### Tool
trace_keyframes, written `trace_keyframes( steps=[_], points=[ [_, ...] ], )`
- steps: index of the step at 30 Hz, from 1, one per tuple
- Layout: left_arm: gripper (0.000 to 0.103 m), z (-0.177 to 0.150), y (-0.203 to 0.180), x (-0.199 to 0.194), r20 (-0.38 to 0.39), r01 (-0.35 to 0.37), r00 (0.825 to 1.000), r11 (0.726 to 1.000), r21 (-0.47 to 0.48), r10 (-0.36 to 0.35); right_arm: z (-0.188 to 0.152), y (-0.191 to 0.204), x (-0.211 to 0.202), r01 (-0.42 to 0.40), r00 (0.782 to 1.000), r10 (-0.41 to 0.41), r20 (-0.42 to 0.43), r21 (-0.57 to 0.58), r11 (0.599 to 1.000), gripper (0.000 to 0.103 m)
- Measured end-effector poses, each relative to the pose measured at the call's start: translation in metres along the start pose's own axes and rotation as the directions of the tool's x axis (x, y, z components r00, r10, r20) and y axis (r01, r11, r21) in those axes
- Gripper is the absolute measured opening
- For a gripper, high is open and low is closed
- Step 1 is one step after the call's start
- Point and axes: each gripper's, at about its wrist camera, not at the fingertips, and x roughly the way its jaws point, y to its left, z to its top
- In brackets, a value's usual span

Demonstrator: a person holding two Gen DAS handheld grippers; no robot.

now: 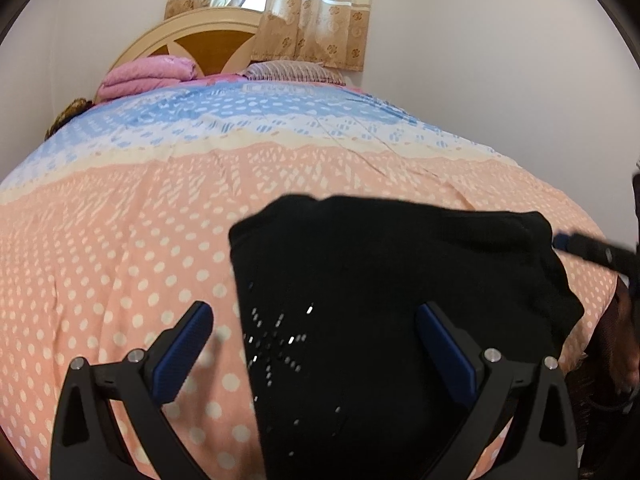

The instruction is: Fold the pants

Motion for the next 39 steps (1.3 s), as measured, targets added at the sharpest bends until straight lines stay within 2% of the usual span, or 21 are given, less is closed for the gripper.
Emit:
trace_keyframes(
  steps=[3, 5, 7, 13, 16, 18, 20, 24, 30, 32, 34, 35, 38, 39],
  points=[
    [0.103, 0.004, -0.004, 0.003, 0.001, -0.007, 1.0, 1.0, 0.021, 0.007, 0.011, -0.012, 0.012, 0.032, 0.999, -0.032, -0.008, 0.04, 0.999, 0.053],
    [0.103, 0.006, -0.005, 0.01, -0.007, -0.005, 1.0, 1.0, 0.031, 0.006, 0.014, -0.025, 0.026, 0.084, 0.995, -0.08, -0.055, 0.082, 0.993, 0.053],
    [0.103, 0.005, -0.005, 0.016, -0.026, 0.001, 1.0, 1.0, 0.029, 0.0, 0.012, -0.039, 0.037, 0.073, 0.993, -0.058, -0.107, 0.14, 0.987, 0.053],
    [0.103, 0.003, -0.003, 0.015, -0.036, 0.018, 0.999, 1.0, 0.007, -0.018, 0.01, -0.039, 0.026, 0.045, 0.997, -0.035, -0.073, 0.147, 0.988, 0.053],
    [0.103, 0.001, 0.004, 0.002, -0.006, -0.009, 1.0, 1.0, 0.028, 0.009, 0.008, -0.04, 0.004, 0.077, 0.997, -0.072, -0.043, 0.134, 0.988, 0.054],
    [0.103, -0.002, 0.016, -0.002, 0.005, -0.028, 1.0, 0.999, 0.018, 0.028, 0.0, -0.042, -0.005, 0.098, 0.995, -0.094, -0.041, 0.115, 0.988, 0.062],
    [0.103, -0.006, 0.034, -0.001, -0.003, -0.012, 1.0, 1.0, -0.025, 0.012, -0.012, -0.049, -0.01, 0.102, 0.993, -0.094, -0.069, 0.124, 0.987, 0.064],
    [0.103, -0.013, 0.056, 0.01, -0.035, 0.092, 0.994, 0.983, -0.16, -0.099, -0.029, -0.064, -0.006, 0.097, 0.99, -0.078, -0.115, 0.173, 0.98, 0.064],
    [0.102, -0.009, 0.043, 0.014, -0.037, 0.145, 0.988, 0.983, -0.116, -0.15, -0.037, -0.069, 0.01, 0.025, 0.993, 0.002, -0.115, 0.236, 0.971, 0.064],
    [0.095, -0.006, 0.04, 0.016, -0.045, 0.182, 0.981, 0.976, -0.119, -0.189, -0.039, -0.071, 0.013, 0.012, 0.994, 0.017, -0.107, 0.258, 0.966, 0.063],
    [0.072, -0.003, 0.037, 0.019, -0.05, 0.227, 0.971, 0.966, -0.121, -0.234, -0.037, -0.066, 0.013, 0.009, 0.993, 0.019, -0.116, 0.234, 0.972, 0.043],
    [0.067, -0.002, 0.035, 0.02, -0.054, 0.252, 0.964, 0.96, -0.124, -0.26, -0.037, -0.063, 0.011, -0.005, 0.993, 0.032, -0.113, 0.23, 0.973, 0.035],
    [0.043, 0.0, 0.036, 0.019, -0.047, 0.274, 0.958, 0.953, -0.128, -0.281, -0.034, -0.048, 0.001, -0.012, 0.996, 0.027, -0.085, 0.174, 0.985, 0.029],
    [0.024, 0.0, 0.037, 0.017, -0.042, 0.287, 0.955, 0.948, -0.136, -0.295, -0.032, -0.042, -0.003, -0.019, 0.997, 0.031, -0.071, 0.154, 0.988, 0.028]
  ],
)
